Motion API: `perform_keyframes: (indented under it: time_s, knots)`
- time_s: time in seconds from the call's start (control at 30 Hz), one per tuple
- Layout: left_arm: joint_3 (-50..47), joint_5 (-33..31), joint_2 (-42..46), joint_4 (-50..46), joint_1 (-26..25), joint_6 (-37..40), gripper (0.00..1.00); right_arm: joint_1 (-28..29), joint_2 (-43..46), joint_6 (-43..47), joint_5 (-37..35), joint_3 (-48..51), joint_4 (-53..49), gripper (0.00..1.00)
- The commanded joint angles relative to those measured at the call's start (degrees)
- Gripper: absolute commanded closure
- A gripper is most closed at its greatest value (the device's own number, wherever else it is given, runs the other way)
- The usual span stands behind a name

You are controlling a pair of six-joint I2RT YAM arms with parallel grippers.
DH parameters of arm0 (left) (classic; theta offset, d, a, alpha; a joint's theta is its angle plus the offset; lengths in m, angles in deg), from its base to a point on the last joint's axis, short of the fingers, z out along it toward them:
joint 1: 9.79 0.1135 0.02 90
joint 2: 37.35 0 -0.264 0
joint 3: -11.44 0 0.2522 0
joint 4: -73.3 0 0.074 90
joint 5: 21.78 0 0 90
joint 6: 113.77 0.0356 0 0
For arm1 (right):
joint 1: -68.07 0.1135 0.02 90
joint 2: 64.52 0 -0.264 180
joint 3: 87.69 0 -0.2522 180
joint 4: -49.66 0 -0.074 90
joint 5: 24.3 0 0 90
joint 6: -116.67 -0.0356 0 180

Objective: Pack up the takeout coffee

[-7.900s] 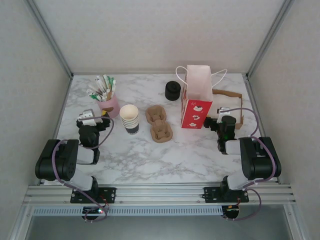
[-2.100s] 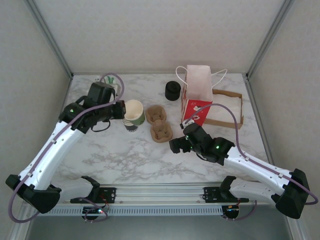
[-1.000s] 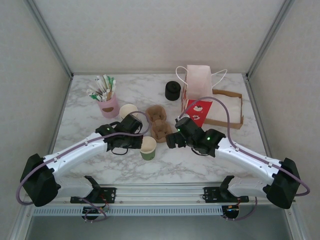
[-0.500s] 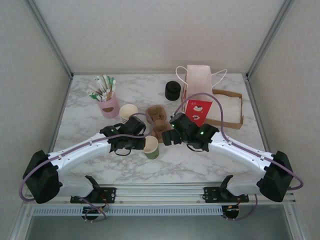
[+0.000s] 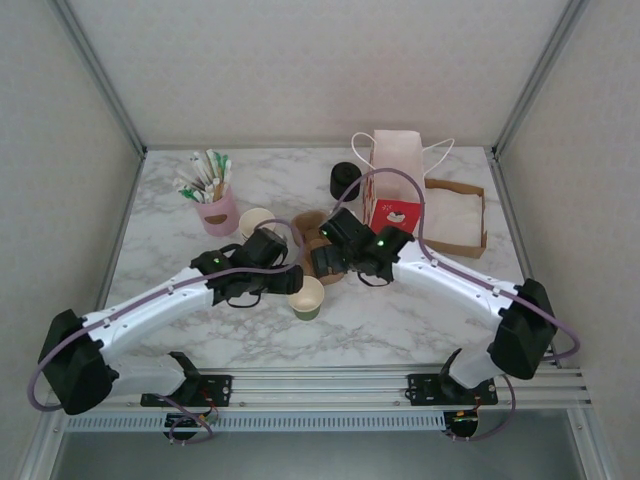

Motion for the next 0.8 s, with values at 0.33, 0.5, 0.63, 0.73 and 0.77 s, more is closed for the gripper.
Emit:
perform_keyframes:
  time_s: [0.33, 0.5, 0.63, 0.73, 0.77]
  knots:
    - [-1.5, -15.4, 12.8, 12.3, 1.3, -0.4, 0.01, -3.5, -25.8, -5.4, -7.7, -37.6, -12.6, 0.01]
    - [-5.4, -16.0, 15.4, 15.4, 1.5, -2.7, 0.00, -6.5, -36.6, -3.8, -8.7, -52.5, -15.8, 0.01]
    - [-9.1, -15.9, 19.1, 17.7, 1.6, -4.6, 0.00, -9.4, -44.7, -2.6, -8.6, -62.3, -17.5, 0.01]
    - [-10.7, -17.0, 21.8, 17.8, 1.5, -5.1, 0.00, -13.1, -49.2, -1.1, -7.7, -66.6, -16.8, 0.01]
    - [-11.0, -17.3, 22.5, 17.8, 1.5, -5.1, 0.00, -13.8, -50.3, -0.7, -7.6, -67.5, -16.5, 0.01]
